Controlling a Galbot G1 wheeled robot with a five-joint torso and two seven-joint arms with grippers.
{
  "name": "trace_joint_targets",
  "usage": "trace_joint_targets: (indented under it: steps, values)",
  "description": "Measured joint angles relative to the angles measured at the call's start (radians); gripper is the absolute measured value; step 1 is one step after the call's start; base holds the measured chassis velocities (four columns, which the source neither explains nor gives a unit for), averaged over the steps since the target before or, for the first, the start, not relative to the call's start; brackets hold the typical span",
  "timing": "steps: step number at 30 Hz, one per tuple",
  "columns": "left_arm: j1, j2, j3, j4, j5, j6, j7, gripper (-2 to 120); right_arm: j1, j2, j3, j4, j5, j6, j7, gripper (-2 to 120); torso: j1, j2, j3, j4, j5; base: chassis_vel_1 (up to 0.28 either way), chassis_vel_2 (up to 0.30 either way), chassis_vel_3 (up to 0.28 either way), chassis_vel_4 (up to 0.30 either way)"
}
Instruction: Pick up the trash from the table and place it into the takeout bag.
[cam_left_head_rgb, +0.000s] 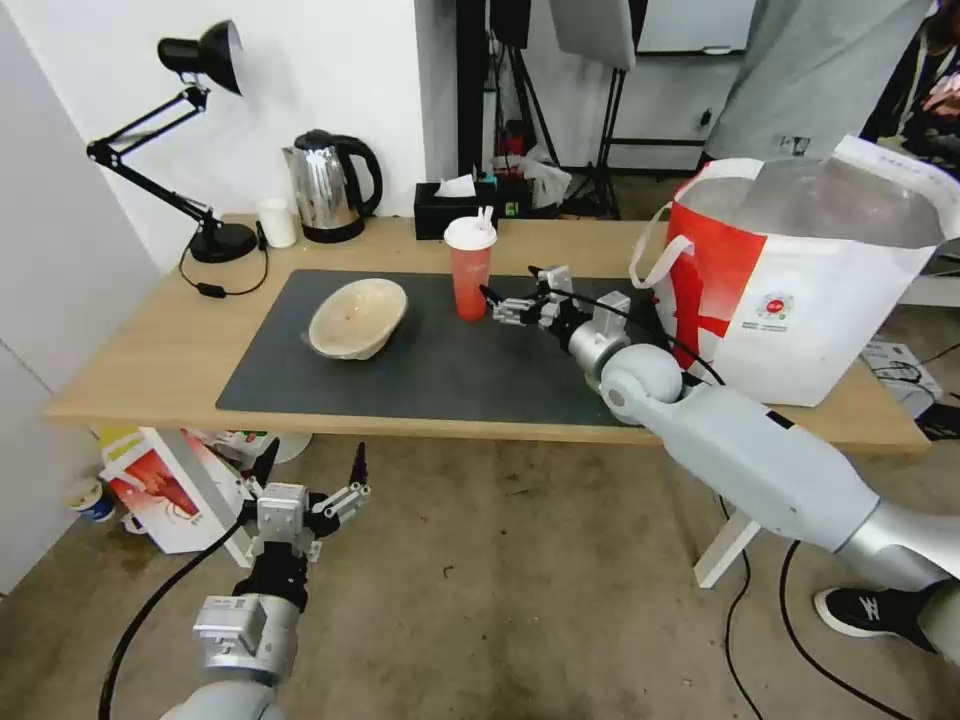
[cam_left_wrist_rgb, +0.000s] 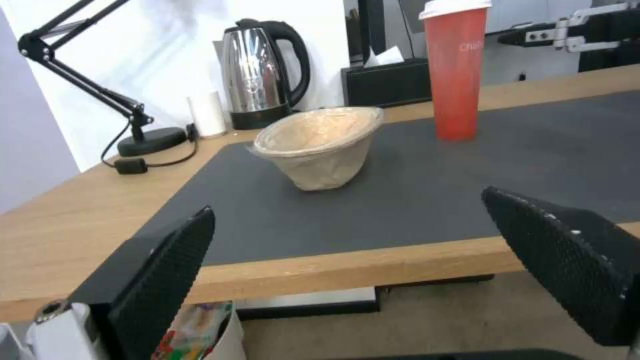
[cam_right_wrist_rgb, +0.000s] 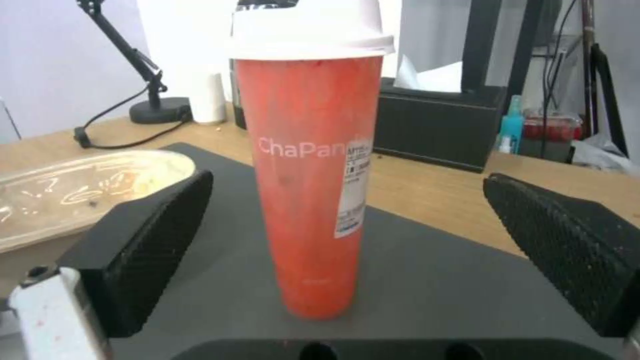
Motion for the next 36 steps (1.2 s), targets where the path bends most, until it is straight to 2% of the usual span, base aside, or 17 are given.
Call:
trace_joint_targets:
  steps: [19, 36]
  values:
    - [0.000, 0.000, 0.000, 0.000, 0.000, 0.000, 0.000, 100, 0.020, 0.097, -0.011, -0.116, -0.029, 0.010, -0.036, 100, 0.000, 0.000, 0.000, 0.0000, 0.0000, 0.000, 0.000, 0.000, 0.000]
    - [0.000, 0.000, 0.000, 0.000, 0.000, 0.000, 0.000, 100, 0.063, 0.144, -0.006, -0.212, -0.036, 0.029, -0.069, 100, 0.000, 0.000, 0.000, 0.0001, 0.0001, 0.000, 0.000, 0.000, 0.000]
